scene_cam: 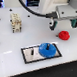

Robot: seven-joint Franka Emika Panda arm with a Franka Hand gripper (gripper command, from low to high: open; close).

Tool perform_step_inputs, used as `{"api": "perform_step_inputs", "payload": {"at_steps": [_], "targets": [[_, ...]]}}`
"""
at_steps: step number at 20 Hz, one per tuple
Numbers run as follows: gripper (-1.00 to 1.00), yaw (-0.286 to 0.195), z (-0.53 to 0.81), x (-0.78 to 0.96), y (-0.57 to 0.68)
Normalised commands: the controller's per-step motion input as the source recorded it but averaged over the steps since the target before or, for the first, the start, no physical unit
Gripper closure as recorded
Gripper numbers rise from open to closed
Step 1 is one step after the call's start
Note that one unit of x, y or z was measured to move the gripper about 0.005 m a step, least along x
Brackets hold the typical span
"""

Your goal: Insert the blue gear onto the right peg, followed by the red gear

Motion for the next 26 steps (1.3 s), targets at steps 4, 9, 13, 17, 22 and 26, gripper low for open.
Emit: {"api": "perform_step_inputs", "payload": {"at_steps": [4,9,13,17,22,26], "targets": [[-1.0,0.0,0.0,0.39,0.31],[-1.0,0.0,-0.01,0.14,0.04],[-1.0,0.0,-0.31,-0.06,0.05],[-1.0,0.0,-0.32,-0.08,0.11],[-1.0,0.0,-0.1,0.17,0.06],[-1.0,0.0,-0.01,0.2,0.02]]}}
